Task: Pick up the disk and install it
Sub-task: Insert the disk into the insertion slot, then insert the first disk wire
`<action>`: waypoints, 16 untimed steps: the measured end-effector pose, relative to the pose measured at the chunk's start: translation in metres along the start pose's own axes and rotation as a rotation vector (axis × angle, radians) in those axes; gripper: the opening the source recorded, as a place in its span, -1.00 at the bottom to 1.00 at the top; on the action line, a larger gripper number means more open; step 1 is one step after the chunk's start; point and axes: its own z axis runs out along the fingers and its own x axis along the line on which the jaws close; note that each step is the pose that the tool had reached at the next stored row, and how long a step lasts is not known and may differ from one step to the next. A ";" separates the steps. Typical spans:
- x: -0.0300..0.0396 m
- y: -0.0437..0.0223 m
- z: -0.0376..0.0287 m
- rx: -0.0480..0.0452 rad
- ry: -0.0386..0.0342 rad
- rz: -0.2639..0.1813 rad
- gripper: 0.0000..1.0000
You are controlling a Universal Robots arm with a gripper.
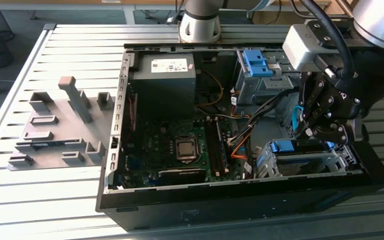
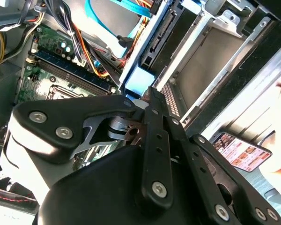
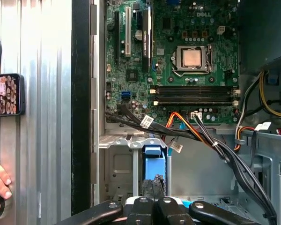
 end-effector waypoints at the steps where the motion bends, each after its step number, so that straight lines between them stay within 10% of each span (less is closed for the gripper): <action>1: 0.0000 0.0000 0.0001 0.0000 -0.0004 0.000 -0.79; 16: 0.0001 -0.0017 0.0001 -0.0002 -0.0078 -0.002 -0.79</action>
